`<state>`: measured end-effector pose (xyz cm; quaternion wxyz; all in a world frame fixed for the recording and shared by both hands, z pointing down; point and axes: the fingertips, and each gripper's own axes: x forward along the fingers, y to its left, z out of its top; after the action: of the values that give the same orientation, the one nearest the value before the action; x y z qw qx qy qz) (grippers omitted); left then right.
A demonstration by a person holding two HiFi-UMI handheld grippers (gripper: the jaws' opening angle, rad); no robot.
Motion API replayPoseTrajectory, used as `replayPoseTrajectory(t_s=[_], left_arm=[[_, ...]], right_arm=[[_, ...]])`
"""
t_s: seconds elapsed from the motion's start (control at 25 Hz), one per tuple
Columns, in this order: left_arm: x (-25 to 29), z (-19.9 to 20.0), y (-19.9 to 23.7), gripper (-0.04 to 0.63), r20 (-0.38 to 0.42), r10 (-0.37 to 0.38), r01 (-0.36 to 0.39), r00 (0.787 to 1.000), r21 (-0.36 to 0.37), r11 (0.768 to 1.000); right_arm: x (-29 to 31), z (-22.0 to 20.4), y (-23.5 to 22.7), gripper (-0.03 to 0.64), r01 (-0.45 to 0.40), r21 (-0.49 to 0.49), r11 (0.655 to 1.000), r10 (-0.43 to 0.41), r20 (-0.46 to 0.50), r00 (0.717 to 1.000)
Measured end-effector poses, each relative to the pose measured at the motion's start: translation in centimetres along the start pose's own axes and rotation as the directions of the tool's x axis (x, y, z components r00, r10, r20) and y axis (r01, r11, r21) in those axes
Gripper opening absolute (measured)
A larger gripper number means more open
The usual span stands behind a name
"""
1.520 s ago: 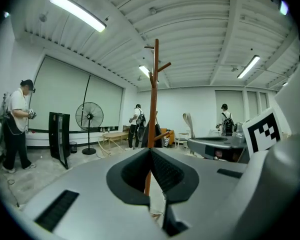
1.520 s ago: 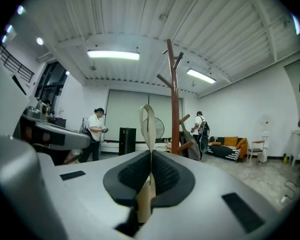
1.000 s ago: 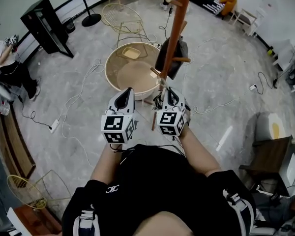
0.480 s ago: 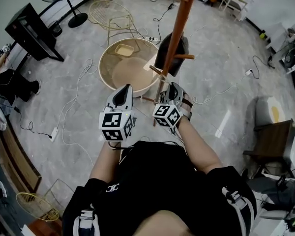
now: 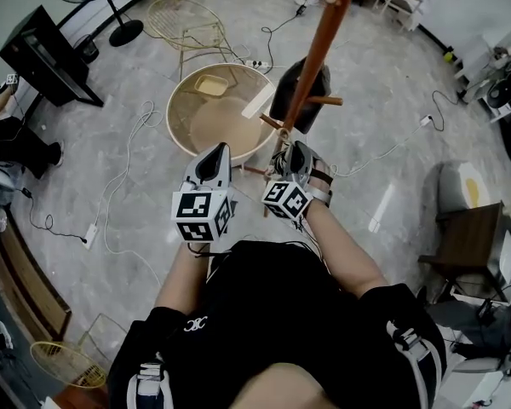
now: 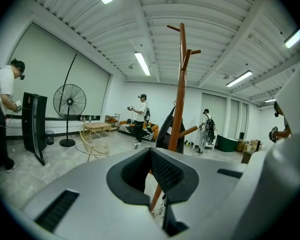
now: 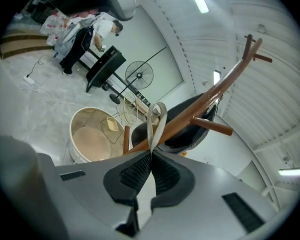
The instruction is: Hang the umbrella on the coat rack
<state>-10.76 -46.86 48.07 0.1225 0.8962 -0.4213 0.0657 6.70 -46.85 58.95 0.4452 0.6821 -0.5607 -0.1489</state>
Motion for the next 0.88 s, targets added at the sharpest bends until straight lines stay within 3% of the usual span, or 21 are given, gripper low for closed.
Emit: replayPoseTrajectory(t_s=[0.28,0.44,0.88], left_arm=[[-0.2,-0.9,1.8,0.018,-0.005,0.015,-0.015,1.000,-0.033,0.999],[-0.3,-1.3,2.2,0.018,-0.007,0.017,-0.017,1.000,-0.041,0.999],[-1.1,-1.7,3.3,0.018,-0.017,0.045,-0.046,0.999,-0.057,0.997]], right_arm=[[0.6,-0.5,1.4,0.017,0.009,-0.062,0.998,-0.012,-0.052,0.999],[0.5,0.2,1.9,0.017,0.037,-0.104,0.994,-0.038,-0.010,0.999],[2.0,-0.5,2.4,0.017,0.000,-0.076,0.997,-0.006,-0.076,0.997]])
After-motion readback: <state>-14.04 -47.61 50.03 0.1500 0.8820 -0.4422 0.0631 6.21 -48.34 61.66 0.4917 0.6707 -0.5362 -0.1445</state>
